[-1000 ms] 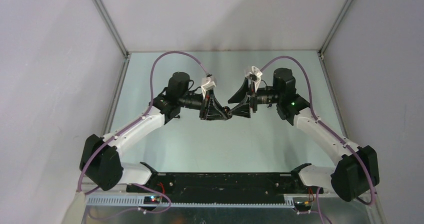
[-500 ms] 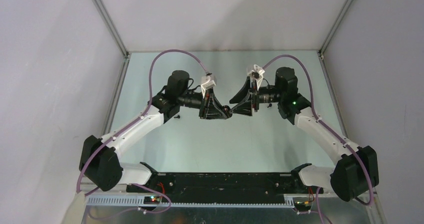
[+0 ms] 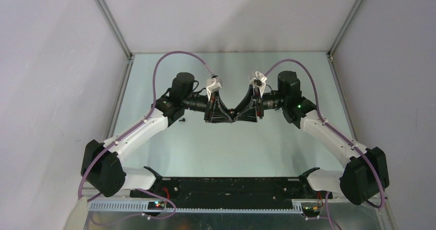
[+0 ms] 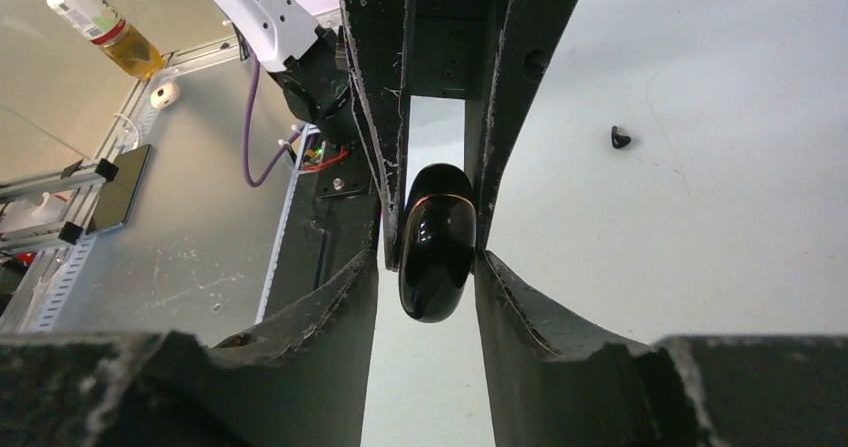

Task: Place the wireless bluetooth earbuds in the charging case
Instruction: Pass from the left arm to the right

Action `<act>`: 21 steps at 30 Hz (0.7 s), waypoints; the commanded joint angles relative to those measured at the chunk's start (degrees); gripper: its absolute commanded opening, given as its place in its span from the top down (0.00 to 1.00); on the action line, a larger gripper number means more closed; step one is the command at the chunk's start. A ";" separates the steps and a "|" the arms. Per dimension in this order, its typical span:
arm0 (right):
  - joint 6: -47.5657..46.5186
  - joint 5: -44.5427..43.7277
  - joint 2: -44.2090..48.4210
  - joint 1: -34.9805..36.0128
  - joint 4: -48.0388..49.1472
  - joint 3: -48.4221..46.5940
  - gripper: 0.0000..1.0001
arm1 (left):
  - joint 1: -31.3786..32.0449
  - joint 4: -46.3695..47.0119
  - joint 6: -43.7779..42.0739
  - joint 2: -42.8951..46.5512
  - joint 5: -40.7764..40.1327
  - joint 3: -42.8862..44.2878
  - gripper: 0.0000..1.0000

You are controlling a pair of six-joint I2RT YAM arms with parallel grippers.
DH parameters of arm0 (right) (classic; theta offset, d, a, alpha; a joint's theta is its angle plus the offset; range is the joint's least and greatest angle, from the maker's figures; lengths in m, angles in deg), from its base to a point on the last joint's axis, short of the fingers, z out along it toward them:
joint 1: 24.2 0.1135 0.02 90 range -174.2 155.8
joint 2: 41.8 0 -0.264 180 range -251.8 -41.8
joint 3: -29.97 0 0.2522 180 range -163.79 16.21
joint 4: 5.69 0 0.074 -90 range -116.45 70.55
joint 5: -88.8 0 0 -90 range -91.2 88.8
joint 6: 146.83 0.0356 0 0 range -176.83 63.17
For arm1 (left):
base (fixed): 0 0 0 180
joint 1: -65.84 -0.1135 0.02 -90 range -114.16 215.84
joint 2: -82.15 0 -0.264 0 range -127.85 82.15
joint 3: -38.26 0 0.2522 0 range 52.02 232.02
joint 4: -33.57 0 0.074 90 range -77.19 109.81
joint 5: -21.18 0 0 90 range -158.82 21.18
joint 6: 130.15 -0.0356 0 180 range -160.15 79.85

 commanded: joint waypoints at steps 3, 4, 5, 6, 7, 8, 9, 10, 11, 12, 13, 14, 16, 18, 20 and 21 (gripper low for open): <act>-2.47 0.78 0.13 0.55 -0.72 -0.15 0.56 | -0.26 0.96 -1.29 2.24 0.75 2.54 0.90; -2.58 0.82 0.11 0.73 -0.77 -0.15 0.56 | -0.26 1.00 -1.32 2.27 0.77 2.57 0.90; -2.45 0.97 0.08 0.76 -0.74 -0.15 0.58 | -0.25 1.01 -1.29 2.31 0.79 2.53 0.90; -2.35 1.05 0.09 0.94 -0.51 -0.15 0.60 | -0.21 0.96 -1.30 2.29 0.78 2.46 0.90; -2.00 1.20 0.09 1.00 -0.24 -0.15 0.63 | -0.26 1.02 -1.36 2.31 0.79 2.37 0.90; -1.77 1.39 0.03 1.00 -0.08 -0.15 0.65 | -0.22 1.06 -1.36 2.27 0.74 2.35 0.90; -1.26 1.70 0.02 1.03 0.29 -0.15 0.66 | -0.22 1.11 -1.45 2.26 0.77 2.26 0.90; -0.91 1.81 -0.04 1.03 0.54 -0.15 0.66 | -0.23 1.10 -1.49 2.19 0.79 2.24 0.89; -0.13 1.94 -0.06 1.04 1.12 -0.15 0.66 | -0.27 1.10 -1.50 2.17 0.87 2.23 0.89; 0.31 2.02 -0.17 0.99 1.35 -0.15 0.66 | -0.31 1.10 -1.56 2.17 0.84 2.23 0.89; 0.84 2.19 -0.21 0.89 1.96 -0.15 0.66 | -0.31 1.05 -1.72 2.16 0.79 2.16 0.89; 1.45 2.28 -0.34 0.75 2.26 -0.15 0.67 | -0.27 0.99 -1.80 2.21 0.76 2.15 0.89; 2.59 2.37 -0.41 0.67 2.96 -0.12 0.71 | -0.19 0.72 -2.12 2.25 0.71 2.11 0.88; 3.25 2.32 -0.61 0.65 3.35 -0.14 0.66 | -0.10 0.54 -2.34 2.28 0.61 2.21 0.87; 4.36 2.17 -0.83 0.82 4.04 -0.15 0.56 | -0.06 0.42 -2.43 2.34 0.55 2.32 0.87; 4.99 2.12 -0.90 0.84 4.39 -0.15 0.55 | -0.06 0.29 -2.42 2.27 0.52 2.36 0.87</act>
